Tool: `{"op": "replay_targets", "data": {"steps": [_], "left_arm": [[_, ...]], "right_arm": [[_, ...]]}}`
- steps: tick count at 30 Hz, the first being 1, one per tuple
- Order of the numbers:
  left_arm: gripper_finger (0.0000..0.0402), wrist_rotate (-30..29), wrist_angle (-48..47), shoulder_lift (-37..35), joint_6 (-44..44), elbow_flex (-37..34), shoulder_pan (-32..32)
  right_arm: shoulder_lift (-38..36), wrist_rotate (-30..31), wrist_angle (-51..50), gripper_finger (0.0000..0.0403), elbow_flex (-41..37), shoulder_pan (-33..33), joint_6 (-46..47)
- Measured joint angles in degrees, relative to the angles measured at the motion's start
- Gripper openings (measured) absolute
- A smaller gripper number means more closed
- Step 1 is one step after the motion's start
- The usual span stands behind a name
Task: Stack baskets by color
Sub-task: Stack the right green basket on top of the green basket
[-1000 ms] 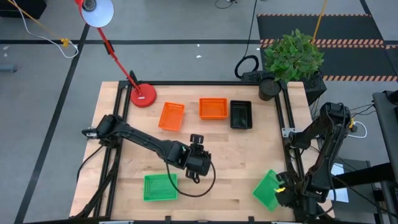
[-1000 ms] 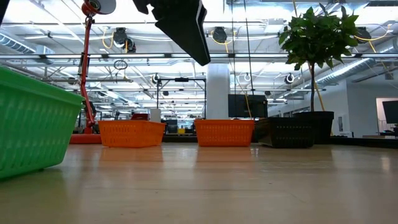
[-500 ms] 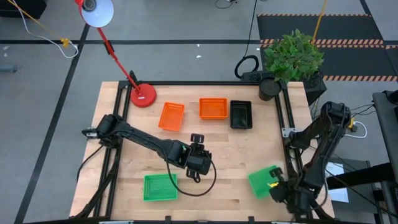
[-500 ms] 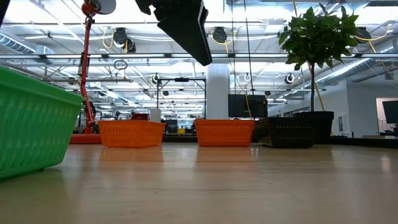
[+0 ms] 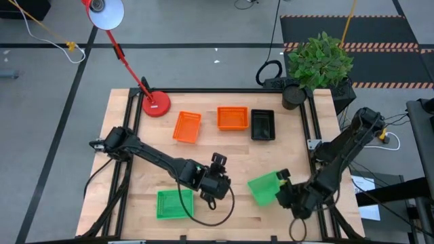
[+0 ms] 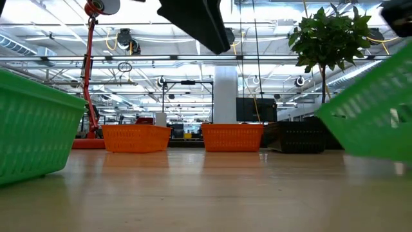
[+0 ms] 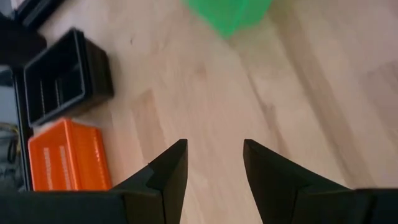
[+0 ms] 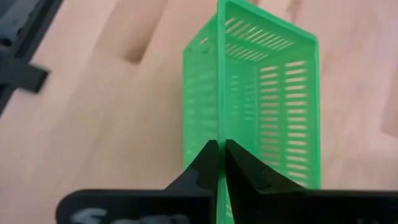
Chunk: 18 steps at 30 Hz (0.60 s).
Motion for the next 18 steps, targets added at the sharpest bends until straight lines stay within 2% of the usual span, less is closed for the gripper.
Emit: {"op": "replay_targets", "data": {"steps": [5,11,18], "left_arm": [[0.0159,0.2,2.0,0.0,2.2,0.0,-0.6],[0.0159,6.6,6.8,0.0,3.1,0.0,-0.2],[0.0159,8.7,10.8,0.0,6.4,0.0,0.1]], "right_arm": [[-0.7,1.9,2.3,0.0005,0.0,-4.6,-5.0],[-0.7,5.5,6.6,0.0005,0.0,-8.0,-14.5],[-0.9,5.9,11.1,0.0005,0.0,-11.0,-24.0]]}}
